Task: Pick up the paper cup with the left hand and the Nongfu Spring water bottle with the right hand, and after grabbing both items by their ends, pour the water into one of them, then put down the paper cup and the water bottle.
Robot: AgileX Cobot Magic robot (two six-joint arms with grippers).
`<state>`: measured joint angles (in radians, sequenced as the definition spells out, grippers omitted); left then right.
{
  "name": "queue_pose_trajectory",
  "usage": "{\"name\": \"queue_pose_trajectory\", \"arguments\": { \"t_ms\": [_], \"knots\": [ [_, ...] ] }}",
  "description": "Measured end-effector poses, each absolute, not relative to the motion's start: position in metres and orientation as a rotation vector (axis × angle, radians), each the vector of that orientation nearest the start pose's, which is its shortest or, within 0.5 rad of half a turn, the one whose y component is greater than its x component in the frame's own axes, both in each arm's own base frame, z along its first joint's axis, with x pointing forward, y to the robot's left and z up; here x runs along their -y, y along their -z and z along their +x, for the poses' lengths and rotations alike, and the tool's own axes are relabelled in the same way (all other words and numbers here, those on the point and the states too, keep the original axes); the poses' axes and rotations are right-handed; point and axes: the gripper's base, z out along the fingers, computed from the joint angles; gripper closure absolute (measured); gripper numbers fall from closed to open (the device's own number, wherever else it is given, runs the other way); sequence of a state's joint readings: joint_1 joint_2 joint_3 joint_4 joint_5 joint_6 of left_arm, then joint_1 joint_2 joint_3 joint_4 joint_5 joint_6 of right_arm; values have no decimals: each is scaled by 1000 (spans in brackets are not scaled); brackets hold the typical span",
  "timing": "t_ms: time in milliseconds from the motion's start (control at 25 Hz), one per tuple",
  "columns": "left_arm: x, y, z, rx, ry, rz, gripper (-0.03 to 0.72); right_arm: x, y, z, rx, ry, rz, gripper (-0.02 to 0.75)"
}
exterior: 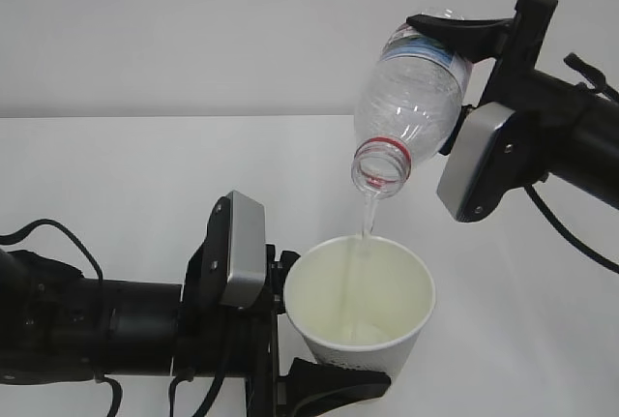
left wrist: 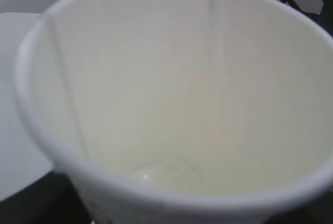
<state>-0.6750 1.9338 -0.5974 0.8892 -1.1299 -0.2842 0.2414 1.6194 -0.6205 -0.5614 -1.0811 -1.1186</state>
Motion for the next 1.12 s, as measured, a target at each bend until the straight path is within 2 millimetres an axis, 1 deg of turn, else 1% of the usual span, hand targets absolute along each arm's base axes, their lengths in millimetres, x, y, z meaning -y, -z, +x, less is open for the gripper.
{"name": "queue_pose_trajectory", "arguments": {
  "t_ms": [1120],
  "knots": [
    [236, -121, 192, -1444, 1054, 1291, 113, -114, -226, 284, -694, 580, -1340, 254]
  ]
}}
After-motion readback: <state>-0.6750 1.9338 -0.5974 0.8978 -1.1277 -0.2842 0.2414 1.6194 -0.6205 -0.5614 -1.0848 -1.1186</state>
